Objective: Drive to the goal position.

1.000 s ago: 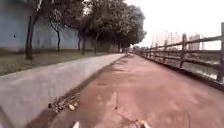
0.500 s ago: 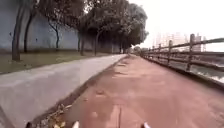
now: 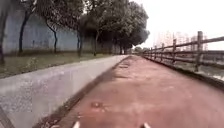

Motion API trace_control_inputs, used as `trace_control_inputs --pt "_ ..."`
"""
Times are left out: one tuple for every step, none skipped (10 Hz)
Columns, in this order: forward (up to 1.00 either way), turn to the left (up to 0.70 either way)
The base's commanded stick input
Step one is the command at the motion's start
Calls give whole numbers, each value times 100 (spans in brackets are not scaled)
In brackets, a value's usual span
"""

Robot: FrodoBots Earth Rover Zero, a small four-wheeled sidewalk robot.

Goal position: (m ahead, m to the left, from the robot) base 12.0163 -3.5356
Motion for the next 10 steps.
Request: trace_control_inputs --pt "70 0" --pt "70 0" --pt "70 0" --pt "70 -16" --pt "70 -35" --pt "70 -35" --pt "70 -35" --pt "70 -35" --pt "70 -35" --pt "70 -35"
